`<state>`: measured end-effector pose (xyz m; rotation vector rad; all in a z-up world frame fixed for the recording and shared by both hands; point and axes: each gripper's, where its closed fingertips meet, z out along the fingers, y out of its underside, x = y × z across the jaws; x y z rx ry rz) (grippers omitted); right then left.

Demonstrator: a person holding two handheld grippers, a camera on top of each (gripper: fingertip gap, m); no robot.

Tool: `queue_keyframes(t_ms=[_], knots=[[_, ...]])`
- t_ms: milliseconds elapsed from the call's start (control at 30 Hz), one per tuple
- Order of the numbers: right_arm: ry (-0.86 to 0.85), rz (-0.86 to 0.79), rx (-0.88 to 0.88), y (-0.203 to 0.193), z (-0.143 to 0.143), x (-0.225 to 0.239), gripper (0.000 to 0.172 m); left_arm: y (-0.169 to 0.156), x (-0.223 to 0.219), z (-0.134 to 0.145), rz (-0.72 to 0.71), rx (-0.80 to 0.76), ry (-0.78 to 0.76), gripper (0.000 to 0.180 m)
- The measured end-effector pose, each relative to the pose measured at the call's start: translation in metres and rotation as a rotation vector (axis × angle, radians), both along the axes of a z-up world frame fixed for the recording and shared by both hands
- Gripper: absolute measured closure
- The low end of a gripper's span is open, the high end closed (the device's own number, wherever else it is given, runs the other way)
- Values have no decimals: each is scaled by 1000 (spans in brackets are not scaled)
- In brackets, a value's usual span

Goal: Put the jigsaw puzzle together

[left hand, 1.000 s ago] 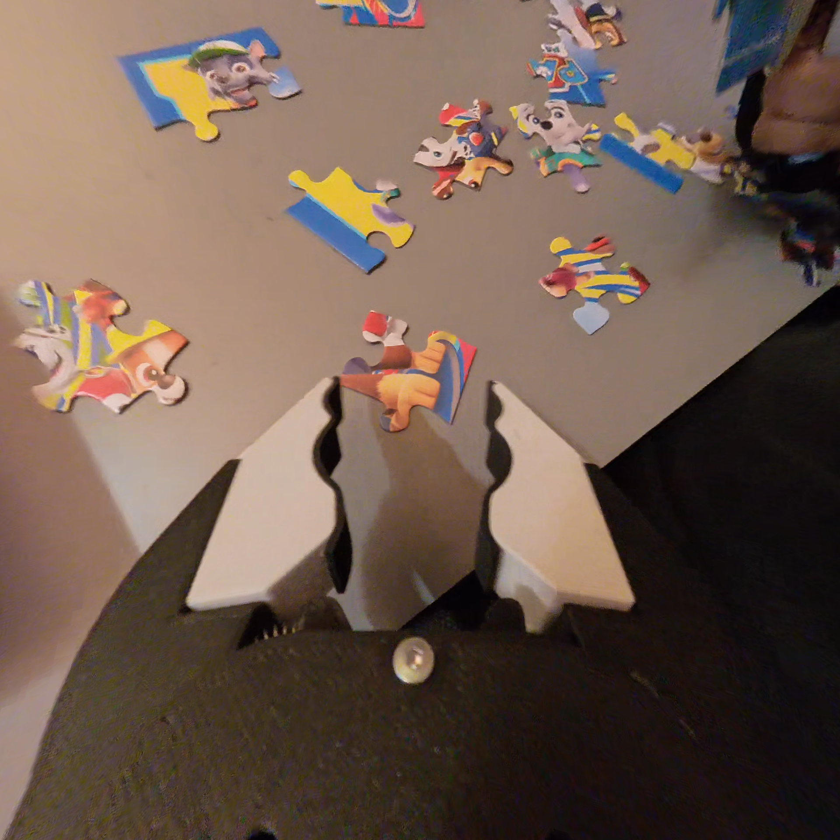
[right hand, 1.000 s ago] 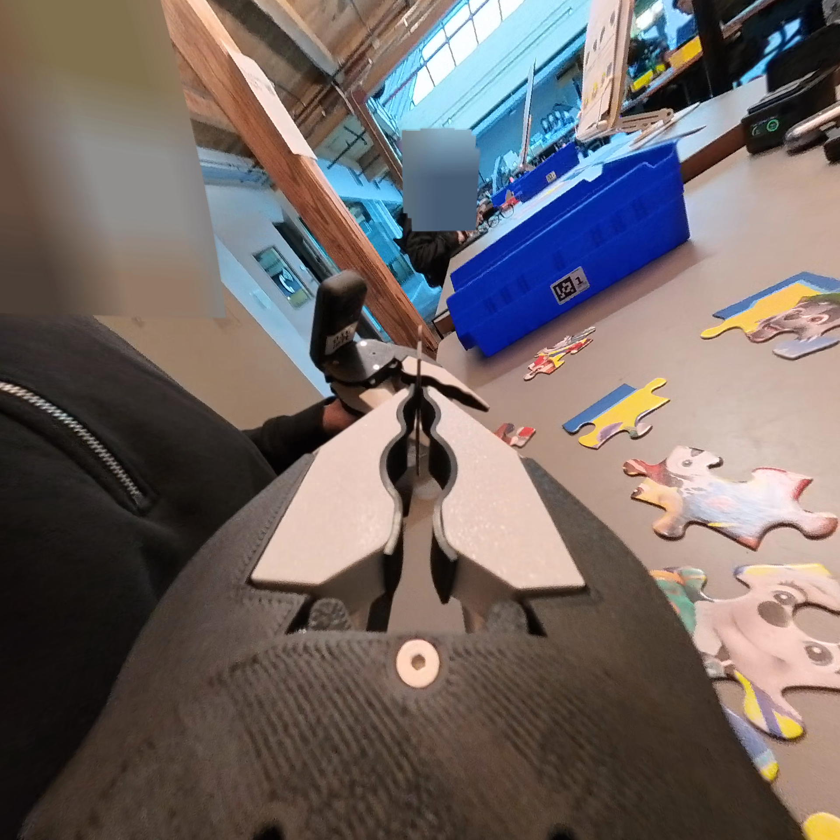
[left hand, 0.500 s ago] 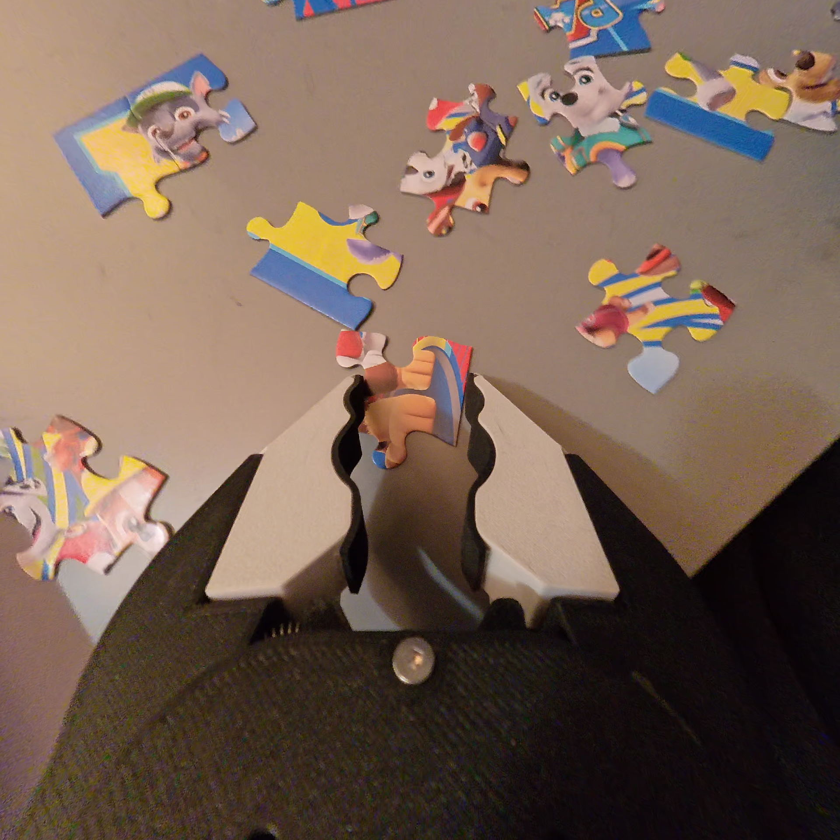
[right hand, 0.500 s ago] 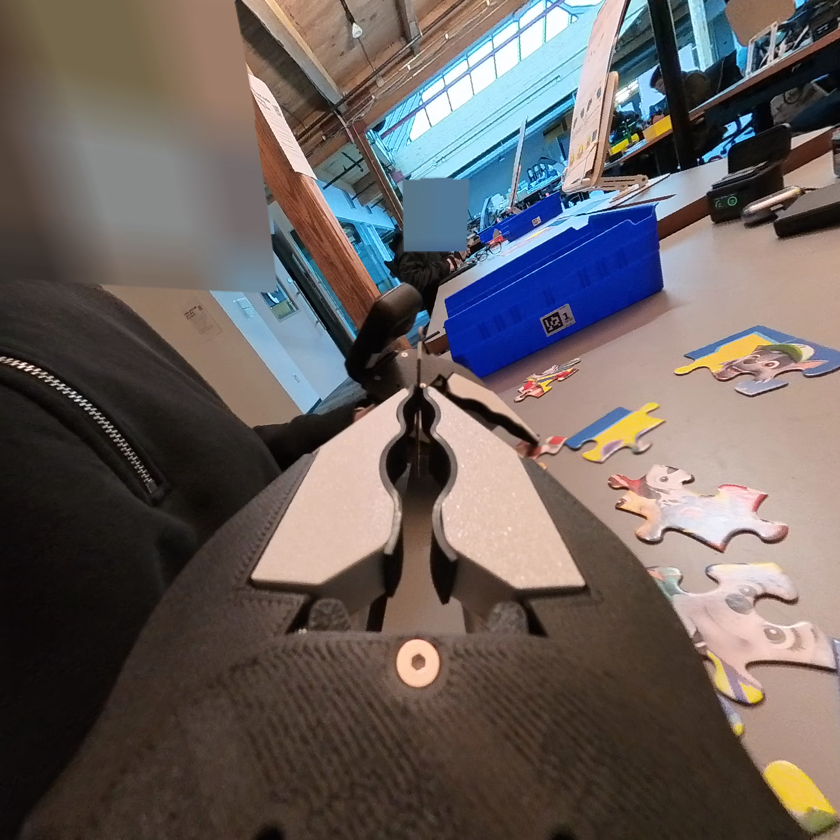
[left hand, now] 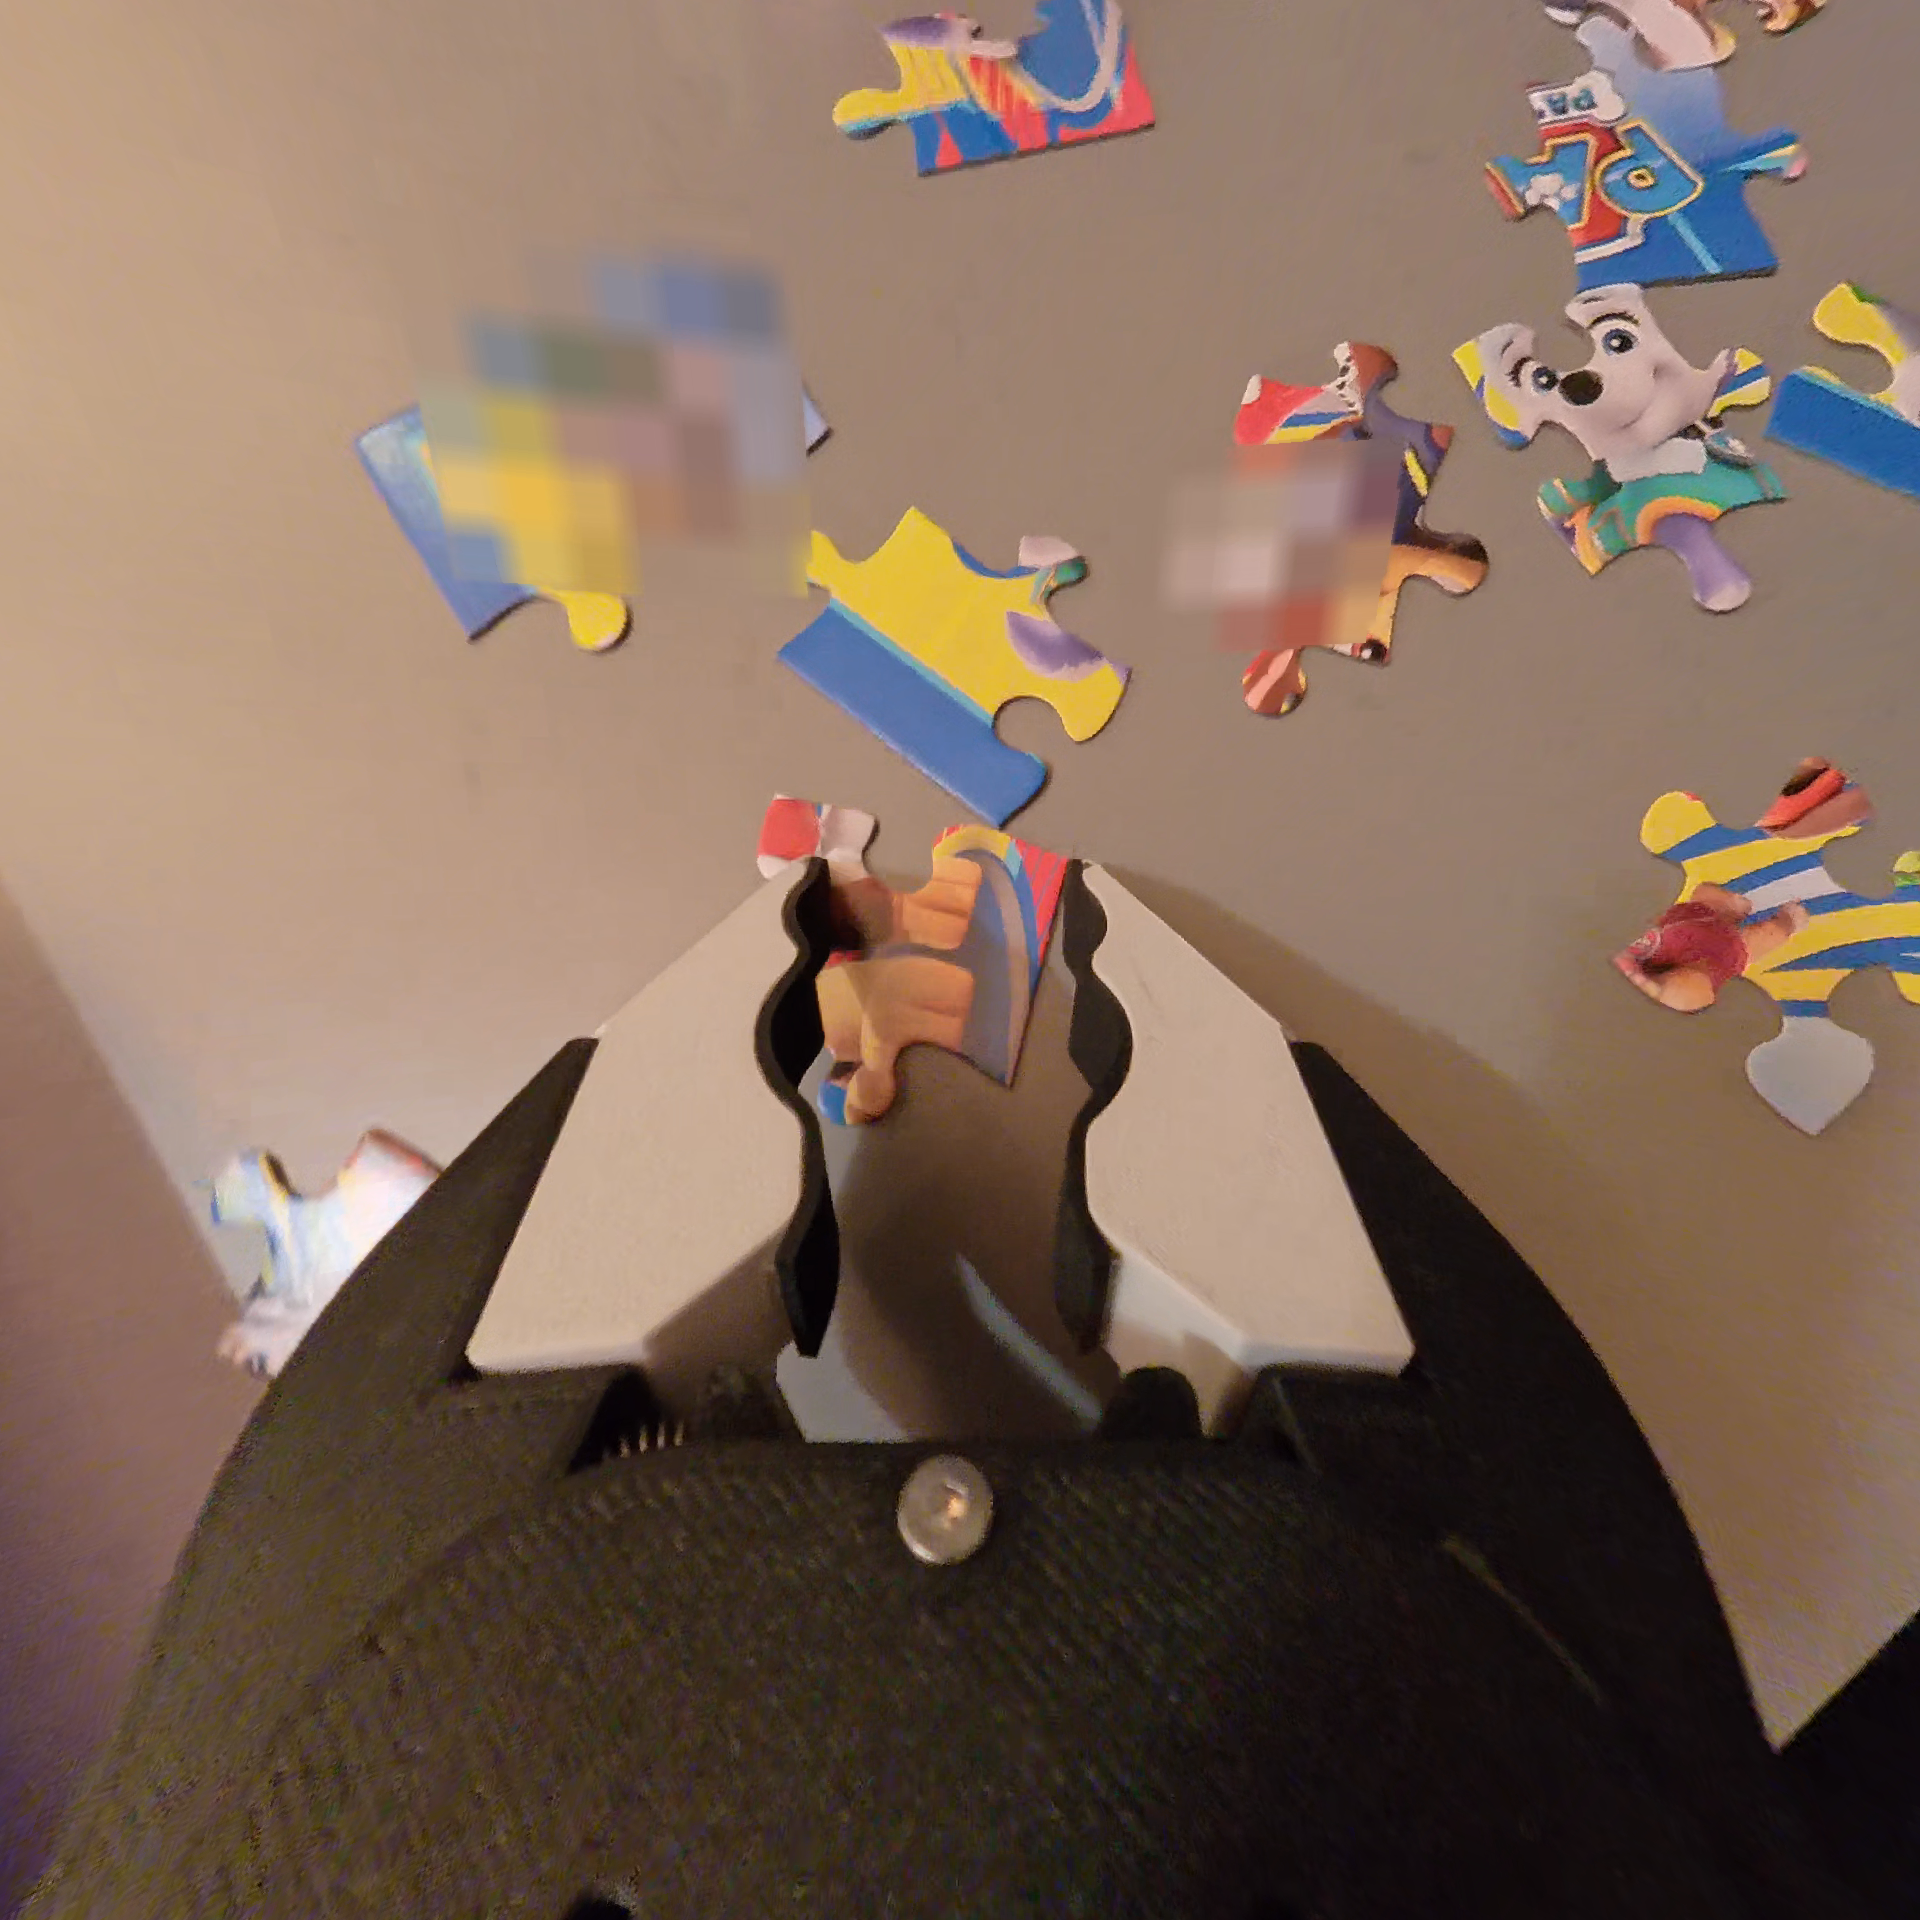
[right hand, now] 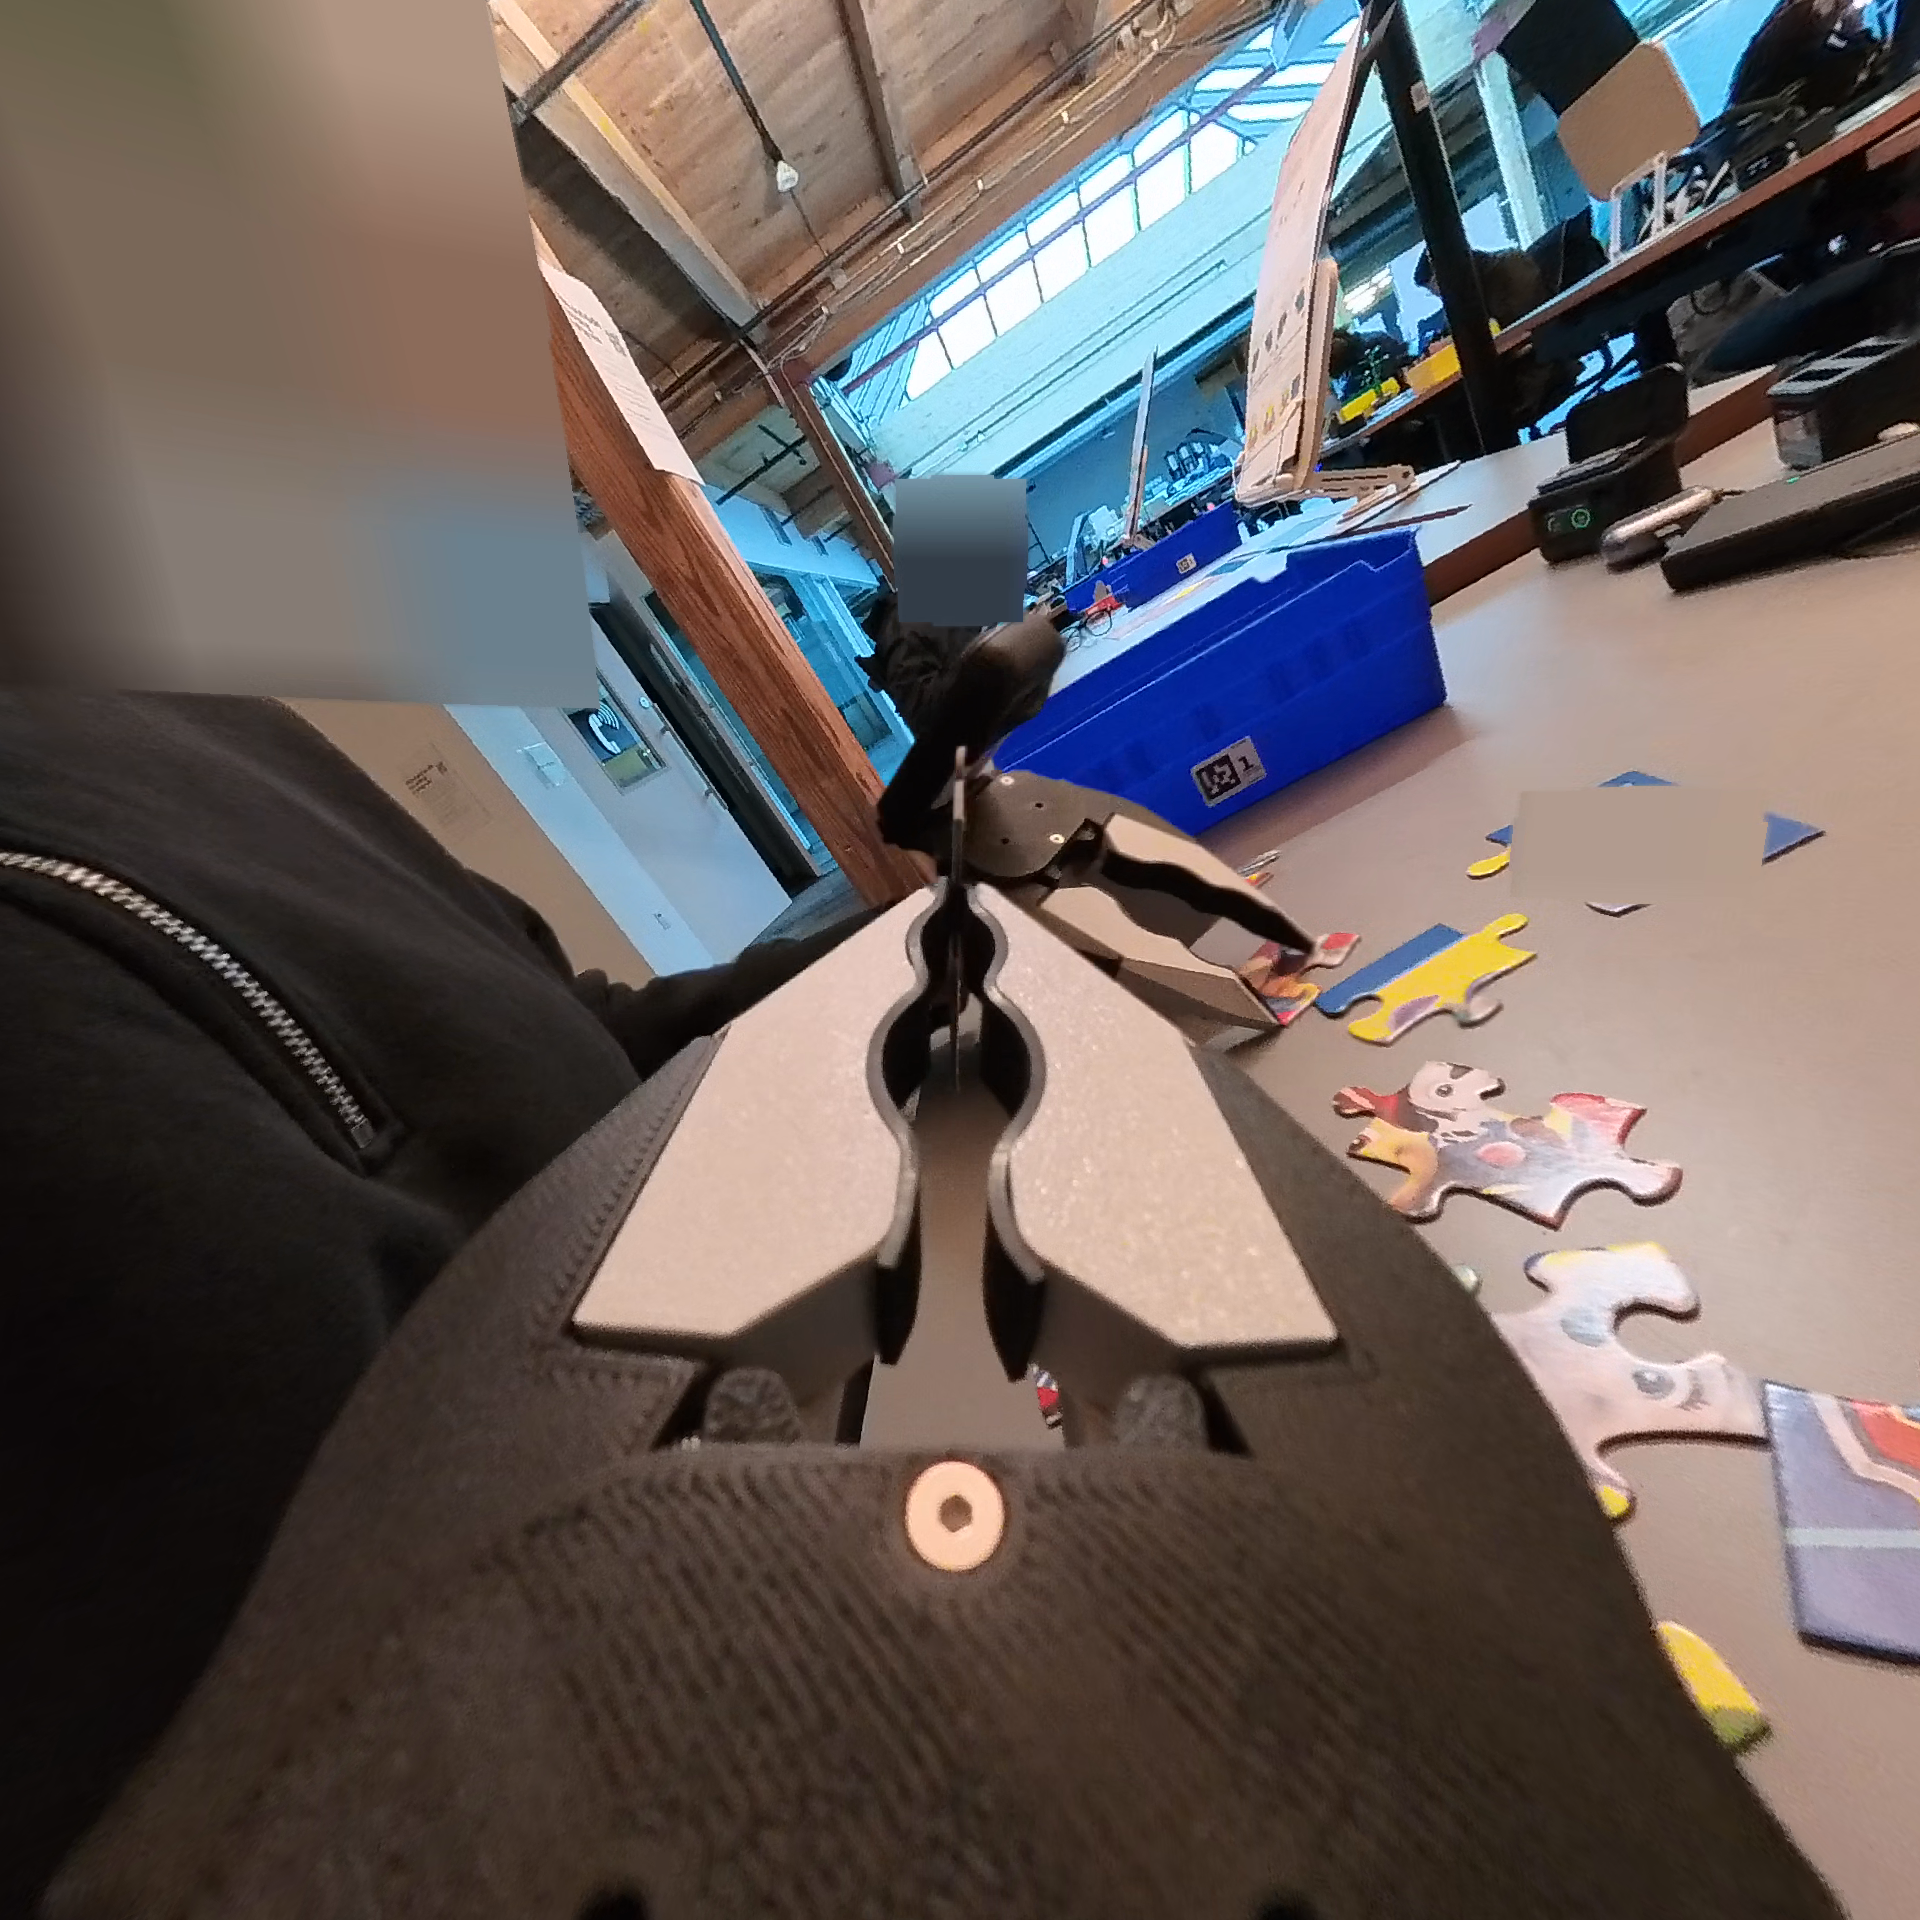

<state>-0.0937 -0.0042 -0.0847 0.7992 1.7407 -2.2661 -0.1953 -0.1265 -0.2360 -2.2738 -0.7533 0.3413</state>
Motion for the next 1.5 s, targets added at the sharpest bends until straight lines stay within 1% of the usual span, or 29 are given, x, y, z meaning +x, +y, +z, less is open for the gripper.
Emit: queue_keyframes(t_ms=[67, 200, 433, 533, 600, 700, 767, 833, 900, 933, 967, 1033, 1100, 1167, 1233, 1300, 1367, 1433, 1500], knots=[[5, -3, 11, 0, 0, 0, 172, 10, -4, 0, -50, 2, 1, 136], [6, -9, 16, 0, -1, 0, 172, 38, -8, -1, -128, 50, -45, 138], [3, -28, 9, 4, 0, -2, 172, 89, -6, -1, -249, 51, -51, 142], [-2, -30, 12, 4, 0, -2, 172, 101, -1, 5, -275, 71, -45, 143], [-4, -33, 14, 4, -1, -2, 172, 94, -3, 16, -237, 109, -33, 143], [-7, -41, 12, 5, -2, -4, 172, 58, -9, 28, -120, 125, -45, 136], [-17, -39, -3, 5, -3, -6, 172, 25, -11, 26, -36, 86, -46, 129], [-30, -28, -18, 3, -4, -9, 172, -4, -9, 19, 31, 45, -59, 126], [-40, -16, -28, 0, -5, -10, 172, -23, -4, 10, 77, 37, -85, 126], [-42, -8, -31, -1, -5, -11, 172, -27, -1, 6, 89, 44, -106, 126], [-42, -2, -32, -3, -4, -11, 172, -28, 2, 2, 92, 52, -127, 126], [-36, 6, -27, -5, -2, -12, 172, -23, 3, 1, 80, 67, -122, 128], [-27, 2, -17, -6, 0, -12, 172, -11, 1, 1, 57, 52, -103, 138], [-17, -13, -6, -4, 2, -12, 172, 10, 3, 1, 4, 62, -104, 143], [-22, -36, 3, 0, 3, -12, 172, 35, 2, 0, -46, 63, -96, 142], [-50, -66, 8, 4, 0, -15, 172, 56, 0, 0, -96, 50, -83, 141], [-102, -99, 7, 7, -5, -20, 172, 72, -5, 0, -121, 42, -66, 141], [-172, -124, 2, 8, -11, -25, 172, 72, -12, 5, -110, 27, -39, 140], [-262, -123, -1, 4, -20, -28, 172, 59, -18, 18, -65, 52, -5, 139]])
